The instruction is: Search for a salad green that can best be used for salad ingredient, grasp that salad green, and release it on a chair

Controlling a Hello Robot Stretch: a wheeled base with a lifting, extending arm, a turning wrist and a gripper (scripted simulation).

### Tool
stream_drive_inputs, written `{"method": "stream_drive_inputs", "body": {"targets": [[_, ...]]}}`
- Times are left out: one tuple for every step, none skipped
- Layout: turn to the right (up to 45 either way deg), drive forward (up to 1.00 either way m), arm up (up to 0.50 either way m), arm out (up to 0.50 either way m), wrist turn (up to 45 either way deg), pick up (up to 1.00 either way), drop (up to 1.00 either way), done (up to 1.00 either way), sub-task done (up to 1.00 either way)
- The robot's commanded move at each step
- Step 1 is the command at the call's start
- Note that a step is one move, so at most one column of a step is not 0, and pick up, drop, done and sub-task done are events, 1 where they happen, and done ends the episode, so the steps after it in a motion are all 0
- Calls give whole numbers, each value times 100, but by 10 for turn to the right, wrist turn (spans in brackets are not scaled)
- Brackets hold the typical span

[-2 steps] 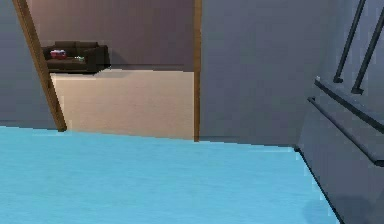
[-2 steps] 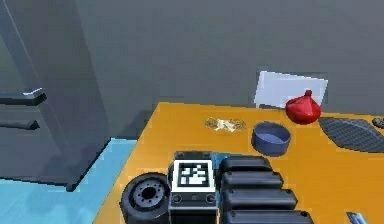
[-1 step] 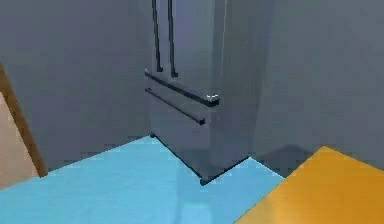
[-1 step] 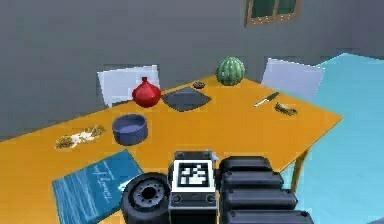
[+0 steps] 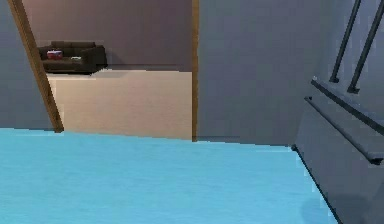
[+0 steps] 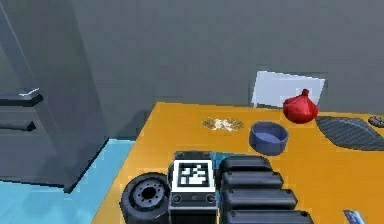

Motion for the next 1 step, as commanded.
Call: {"method": "stream_drive_inputs", "body": {"targets": [[450,0,0,0,0,0,0,0,0]]}}
